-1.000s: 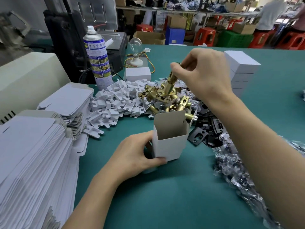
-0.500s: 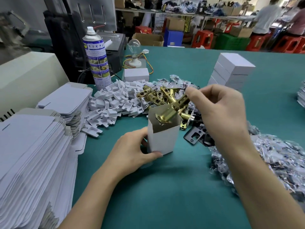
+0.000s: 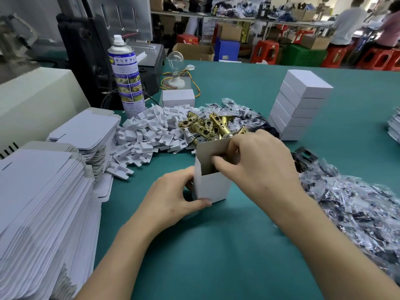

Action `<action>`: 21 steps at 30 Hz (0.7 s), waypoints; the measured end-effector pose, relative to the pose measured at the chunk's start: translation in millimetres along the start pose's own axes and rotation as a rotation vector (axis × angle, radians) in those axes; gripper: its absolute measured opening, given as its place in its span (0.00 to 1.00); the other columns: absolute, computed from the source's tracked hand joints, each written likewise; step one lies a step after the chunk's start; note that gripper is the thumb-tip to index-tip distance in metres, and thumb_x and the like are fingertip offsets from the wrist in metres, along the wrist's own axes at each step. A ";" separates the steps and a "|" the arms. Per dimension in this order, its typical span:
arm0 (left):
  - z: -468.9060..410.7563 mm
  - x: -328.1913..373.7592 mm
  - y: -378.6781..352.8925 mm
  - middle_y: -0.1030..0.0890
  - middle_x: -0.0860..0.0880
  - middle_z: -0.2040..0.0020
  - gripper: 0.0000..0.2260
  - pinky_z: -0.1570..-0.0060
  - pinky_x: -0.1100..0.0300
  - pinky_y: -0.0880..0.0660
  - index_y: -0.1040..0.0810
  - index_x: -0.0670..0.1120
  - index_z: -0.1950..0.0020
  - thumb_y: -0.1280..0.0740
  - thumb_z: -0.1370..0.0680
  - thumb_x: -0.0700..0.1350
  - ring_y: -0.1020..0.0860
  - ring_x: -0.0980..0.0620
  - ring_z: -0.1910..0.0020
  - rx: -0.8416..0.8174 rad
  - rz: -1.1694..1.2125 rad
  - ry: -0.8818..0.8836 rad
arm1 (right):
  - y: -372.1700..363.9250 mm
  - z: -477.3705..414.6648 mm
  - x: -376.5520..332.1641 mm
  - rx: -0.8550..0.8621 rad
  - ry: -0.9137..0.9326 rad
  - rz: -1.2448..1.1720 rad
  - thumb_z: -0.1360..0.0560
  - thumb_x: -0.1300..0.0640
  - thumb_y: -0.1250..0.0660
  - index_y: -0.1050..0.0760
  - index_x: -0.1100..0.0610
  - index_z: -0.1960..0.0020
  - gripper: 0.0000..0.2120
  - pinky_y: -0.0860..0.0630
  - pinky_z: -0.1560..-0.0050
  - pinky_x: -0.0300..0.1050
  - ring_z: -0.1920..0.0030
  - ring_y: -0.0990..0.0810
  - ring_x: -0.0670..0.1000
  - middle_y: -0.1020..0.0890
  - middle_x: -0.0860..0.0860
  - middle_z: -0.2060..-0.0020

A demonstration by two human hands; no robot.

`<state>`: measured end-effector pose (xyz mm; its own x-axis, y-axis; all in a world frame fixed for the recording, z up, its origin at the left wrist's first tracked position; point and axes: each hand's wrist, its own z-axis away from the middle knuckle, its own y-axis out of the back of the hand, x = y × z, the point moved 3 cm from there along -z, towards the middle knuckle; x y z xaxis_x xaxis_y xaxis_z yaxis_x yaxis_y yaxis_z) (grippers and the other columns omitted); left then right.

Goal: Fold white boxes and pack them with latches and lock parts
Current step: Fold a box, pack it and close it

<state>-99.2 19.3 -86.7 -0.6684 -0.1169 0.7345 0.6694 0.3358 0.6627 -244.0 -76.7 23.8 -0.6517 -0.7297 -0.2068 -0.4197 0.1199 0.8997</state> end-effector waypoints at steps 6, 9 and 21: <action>0.0 -0.5 1.3 0.17 0.64 0.52 0.20 0.46 0.50 0.21 0.24 0.69 0.44 0.20 0.31 0.56 0.19 0.58 0.51 -0.009 0.029 0.000 | 5.8 2.6 -2.2 -0.073 0.030 0.044 0.24 0.35 0.33 0.20 0.48 0.58 0.17 0.29 0.54 0.50 0.52 0.24 0.53 0.21 0.45 0.64; -0.7 -2.1 0.9 0.17 0.63 0.52 0.21 0.46 0.50 0.20 0.22 0.66 0.41 0.21 0.32 0.57 0.19 0.57 0.51 -0.020 0.037 0.006 | 15.8 2.1 0.7 0.049 0.025 -0.142 0.24 0.41 0.30 0.19 0.47 0.56 0.10 0.28 0.57 0.49 0.57 0.23 0.51 0.23 0.43 0.68; -2.2 -7.8 1.5 0.16 0.60 0.51 0.20 0.58 0.67 0.30 0.19 0.63 0.38 0.20 0.27 0.49 0.21 0.64 0.57 -0.124 0.126 -0.018 | -1.7 -37.6 49.0 -0.189 -0.051 -0.398 0.18 0.50 0.33 0.15 0.51 0.57 0.11 0.25 0.61 0.37 0.64 0.20 0.42 0.15 0.47 0.64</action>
<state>-92.3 18.7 -91.1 -0.5817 -0.0642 0.8109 0.7824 0.2284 0.5794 -251.5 -137.9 26.6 -0.4950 -0.6593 -0.5659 -0.5244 -0.2925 0.7996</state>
